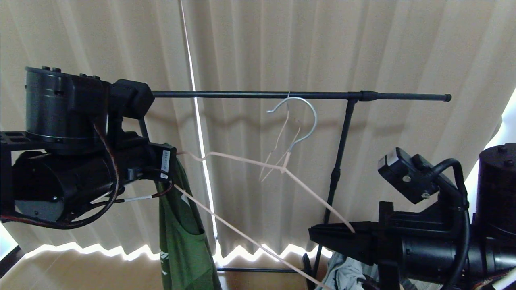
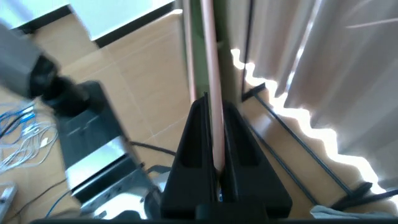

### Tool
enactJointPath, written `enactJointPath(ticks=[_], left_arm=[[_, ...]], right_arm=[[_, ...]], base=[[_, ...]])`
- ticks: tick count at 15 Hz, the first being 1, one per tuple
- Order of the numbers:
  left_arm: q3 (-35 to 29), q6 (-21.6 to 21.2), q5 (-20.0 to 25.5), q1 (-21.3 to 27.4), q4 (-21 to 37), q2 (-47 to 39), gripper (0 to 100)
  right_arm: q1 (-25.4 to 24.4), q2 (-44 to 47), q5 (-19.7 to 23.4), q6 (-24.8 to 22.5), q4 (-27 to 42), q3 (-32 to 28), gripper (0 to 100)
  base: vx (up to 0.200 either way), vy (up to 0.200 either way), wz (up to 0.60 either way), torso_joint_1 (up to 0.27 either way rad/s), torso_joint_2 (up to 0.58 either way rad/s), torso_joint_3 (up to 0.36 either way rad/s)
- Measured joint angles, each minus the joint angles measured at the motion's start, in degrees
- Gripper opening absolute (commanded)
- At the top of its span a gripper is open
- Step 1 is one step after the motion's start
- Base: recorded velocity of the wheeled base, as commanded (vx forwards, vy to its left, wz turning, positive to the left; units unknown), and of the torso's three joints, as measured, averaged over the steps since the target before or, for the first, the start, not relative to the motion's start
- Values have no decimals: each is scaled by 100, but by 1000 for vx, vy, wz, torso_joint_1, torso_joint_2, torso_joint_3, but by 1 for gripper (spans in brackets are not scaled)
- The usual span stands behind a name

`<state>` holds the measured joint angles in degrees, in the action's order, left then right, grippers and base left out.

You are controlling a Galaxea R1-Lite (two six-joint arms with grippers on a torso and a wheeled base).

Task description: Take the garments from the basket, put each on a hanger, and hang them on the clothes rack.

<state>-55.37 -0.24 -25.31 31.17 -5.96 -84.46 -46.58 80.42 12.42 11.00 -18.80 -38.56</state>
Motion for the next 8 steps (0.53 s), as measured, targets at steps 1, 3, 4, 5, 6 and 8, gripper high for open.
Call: enactJointPath(ticks=[1,3,4,5,6,8], left_arm=[[0,38,-61,22,-13,-27,0],[-11,106,-69,41,-16,-57,0],[-20,126,-72,41,-17,-66,0],[-22,130,-72,44,-17,-71,0],[-22,130,-74,44,-20,-71,0],[-13,130,-94,38,-5,-63,0]], right_arm=[[-20,78,-44,6,2,-49,0],[-162,169,-82,200,24,-112,0],[-239,232,-195,553,74,-201,0],[-291,315,-367,707,104,-317,0],[-313,406,-545,764,112,-429,0],[-334,585,-796,816,112,-595,0]], base=[[0,0,0,0,0,0],[0,0,0,0,0,0],[0,0,0,0,0,0],[0,0,0,0,0,0],[0,0,0,0,0,0],[0,0,0,0,0,0]])
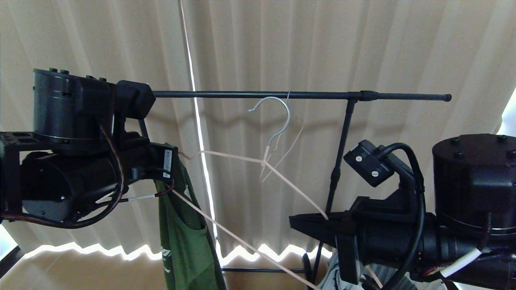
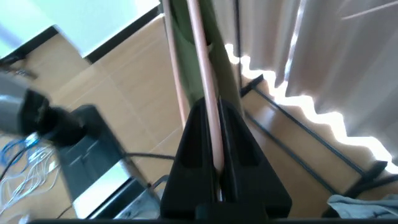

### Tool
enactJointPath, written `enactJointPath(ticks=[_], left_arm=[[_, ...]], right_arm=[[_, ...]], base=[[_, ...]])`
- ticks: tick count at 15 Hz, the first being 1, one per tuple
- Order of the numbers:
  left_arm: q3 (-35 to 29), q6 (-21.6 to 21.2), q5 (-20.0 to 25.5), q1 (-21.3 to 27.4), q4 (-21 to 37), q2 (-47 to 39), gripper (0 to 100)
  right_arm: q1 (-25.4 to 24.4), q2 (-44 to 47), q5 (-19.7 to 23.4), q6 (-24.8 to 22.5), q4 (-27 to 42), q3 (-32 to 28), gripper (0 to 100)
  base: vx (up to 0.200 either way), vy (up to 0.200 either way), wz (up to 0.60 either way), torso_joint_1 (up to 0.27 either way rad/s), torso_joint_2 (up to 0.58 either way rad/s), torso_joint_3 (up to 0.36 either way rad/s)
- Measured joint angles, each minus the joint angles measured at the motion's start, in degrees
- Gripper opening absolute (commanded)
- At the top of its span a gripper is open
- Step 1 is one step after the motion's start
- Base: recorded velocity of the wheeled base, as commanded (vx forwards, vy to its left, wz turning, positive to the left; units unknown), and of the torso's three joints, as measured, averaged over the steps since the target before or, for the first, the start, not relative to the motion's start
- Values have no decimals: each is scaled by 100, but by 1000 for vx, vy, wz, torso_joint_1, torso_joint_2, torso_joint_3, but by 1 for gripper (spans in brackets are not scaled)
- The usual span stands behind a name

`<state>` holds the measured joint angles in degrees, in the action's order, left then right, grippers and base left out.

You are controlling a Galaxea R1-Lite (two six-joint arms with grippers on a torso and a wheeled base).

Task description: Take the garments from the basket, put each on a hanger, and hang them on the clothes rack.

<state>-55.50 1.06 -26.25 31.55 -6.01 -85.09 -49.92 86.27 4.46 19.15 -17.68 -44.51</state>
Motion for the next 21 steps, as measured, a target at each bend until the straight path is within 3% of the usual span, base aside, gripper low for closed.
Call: enactJointPath(ticks=[5,15,21], left_arm=[[-30,-63,-276,-60,24,107,0],[295,-697,-295,-77,234,535,0],[62,-374,-295,255,202,369,0]], right_arm=[[48,367,-255,206,-16,-152,0],[806,796,-274,217,-2,-657,0],[699,1031,-449,187,-2,-992,0]], base=[[0,0,0,0,0,0],[0,0,0,0,0,0],[0,0,0,0,0,0]])
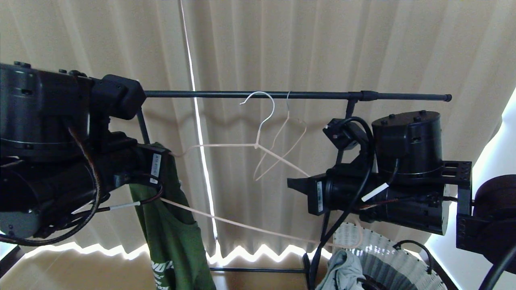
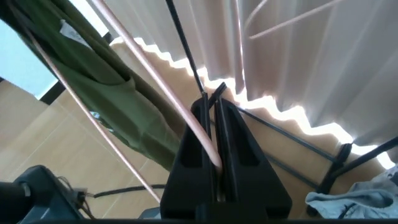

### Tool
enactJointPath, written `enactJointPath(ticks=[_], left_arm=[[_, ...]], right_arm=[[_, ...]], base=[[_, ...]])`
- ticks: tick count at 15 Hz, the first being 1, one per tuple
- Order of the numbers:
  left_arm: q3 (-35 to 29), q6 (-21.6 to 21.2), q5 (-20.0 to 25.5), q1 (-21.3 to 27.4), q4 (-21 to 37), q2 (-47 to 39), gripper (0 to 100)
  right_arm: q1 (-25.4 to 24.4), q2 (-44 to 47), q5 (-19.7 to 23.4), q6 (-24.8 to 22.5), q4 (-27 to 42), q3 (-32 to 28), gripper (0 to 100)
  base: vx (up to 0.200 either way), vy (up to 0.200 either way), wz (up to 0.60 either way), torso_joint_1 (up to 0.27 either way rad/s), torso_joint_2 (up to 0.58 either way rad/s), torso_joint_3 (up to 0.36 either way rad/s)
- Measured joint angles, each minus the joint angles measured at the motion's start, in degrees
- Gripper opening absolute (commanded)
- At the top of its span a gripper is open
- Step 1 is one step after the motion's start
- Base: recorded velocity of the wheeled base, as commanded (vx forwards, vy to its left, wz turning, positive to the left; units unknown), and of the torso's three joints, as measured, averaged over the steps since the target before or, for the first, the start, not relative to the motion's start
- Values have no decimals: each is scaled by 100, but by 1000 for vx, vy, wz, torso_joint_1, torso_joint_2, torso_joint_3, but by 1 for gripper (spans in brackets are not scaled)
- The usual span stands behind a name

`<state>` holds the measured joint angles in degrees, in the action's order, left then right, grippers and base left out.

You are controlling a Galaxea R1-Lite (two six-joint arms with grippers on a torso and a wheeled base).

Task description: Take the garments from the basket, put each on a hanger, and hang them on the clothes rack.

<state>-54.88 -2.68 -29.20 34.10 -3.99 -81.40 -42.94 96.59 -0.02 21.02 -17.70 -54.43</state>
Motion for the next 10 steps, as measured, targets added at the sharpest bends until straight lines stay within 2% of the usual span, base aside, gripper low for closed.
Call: enactJointPath(ticks=[5,8,10], left_arm=[[-517,479,9,33,16,-422,0],[-628,486,9,10,22,-534,0],[-619,440,9,-22,35,-536,0]], right_arm=[[-500,-20,-20,-46,-24,63,0],[-590,-172,-73,-521,-6,462,0],[-478,-271,-363,-638,18,634,0]], base=[[0,0,0,0,0,0],[0,0,0,0,0,0],[0,0,0,0,0,0]])
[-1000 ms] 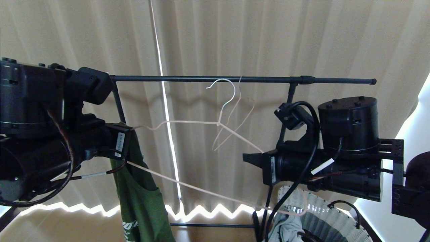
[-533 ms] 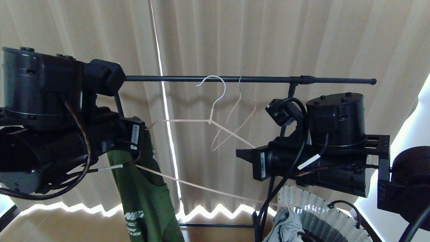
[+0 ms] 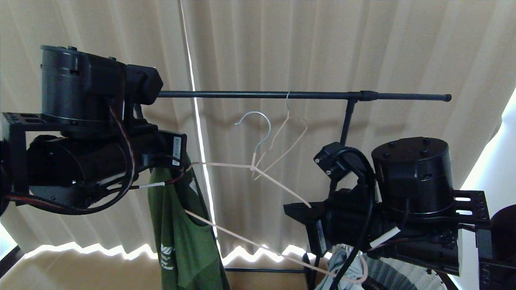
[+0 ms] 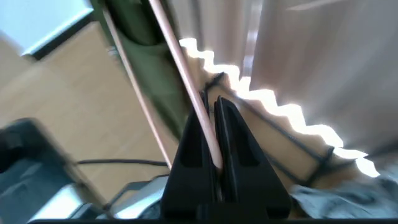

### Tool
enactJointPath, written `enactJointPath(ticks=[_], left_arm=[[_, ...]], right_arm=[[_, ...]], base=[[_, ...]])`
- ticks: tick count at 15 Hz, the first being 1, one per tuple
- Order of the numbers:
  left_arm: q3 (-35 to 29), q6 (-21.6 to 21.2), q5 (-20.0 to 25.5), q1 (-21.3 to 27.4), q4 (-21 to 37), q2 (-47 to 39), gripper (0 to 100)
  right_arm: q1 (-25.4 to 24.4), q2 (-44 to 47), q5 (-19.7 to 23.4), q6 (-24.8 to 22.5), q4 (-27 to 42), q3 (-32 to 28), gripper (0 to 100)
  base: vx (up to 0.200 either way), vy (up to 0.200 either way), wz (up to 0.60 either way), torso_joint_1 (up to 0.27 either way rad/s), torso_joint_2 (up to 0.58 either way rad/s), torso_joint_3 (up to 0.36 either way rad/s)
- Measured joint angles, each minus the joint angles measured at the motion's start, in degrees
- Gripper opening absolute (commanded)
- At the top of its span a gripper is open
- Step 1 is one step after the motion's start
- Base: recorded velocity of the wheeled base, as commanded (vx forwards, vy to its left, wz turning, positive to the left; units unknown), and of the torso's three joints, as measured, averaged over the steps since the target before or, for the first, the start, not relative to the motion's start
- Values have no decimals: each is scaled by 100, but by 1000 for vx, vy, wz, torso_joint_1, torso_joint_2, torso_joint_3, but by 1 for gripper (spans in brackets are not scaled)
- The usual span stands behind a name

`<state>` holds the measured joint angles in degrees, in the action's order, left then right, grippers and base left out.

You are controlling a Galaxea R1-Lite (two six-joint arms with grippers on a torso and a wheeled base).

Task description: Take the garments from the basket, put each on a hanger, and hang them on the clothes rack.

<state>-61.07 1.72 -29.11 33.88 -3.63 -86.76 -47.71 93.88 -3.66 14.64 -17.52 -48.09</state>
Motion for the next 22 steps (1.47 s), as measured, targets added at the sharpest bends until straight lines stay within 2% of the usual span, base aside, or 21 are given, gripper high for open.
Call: enactJointPath(ticks=[3,5,11,15,19,20,22], left_arm=[[60,-199,-1,-183,11,55,0],[204,-421,-1,-293,13,154,0],[386,-406,2,29,354,402,0],[50,63,0,63,363,316,0],[27,-9,10,-133,363,272,0],[24,-5,11,-138,361,272,0],[9,63,18,-106,345,267,0]], right_arm=[[212,-39,-775,-48,217,28,0],[444,-30,-1073,-72,266,-66,0],[574,251,-1259,-59,206,-616,0],[233,306,-1259,-15,79,-653,0],[152,251,-1243,11,11,-447,0],[150,249,-1243,11,-87,-406,0],[150,319,-1262,-11,-752,-336,0]], base=[[0,0,0,0,0,0],[0,0,0,0,0,0],[0,0,0,0,0,0],[0,0,0,0,0,0],[0,0,0,0,0,0],[0,0,0,0,0,0],[0,0,0,0,0,0]])
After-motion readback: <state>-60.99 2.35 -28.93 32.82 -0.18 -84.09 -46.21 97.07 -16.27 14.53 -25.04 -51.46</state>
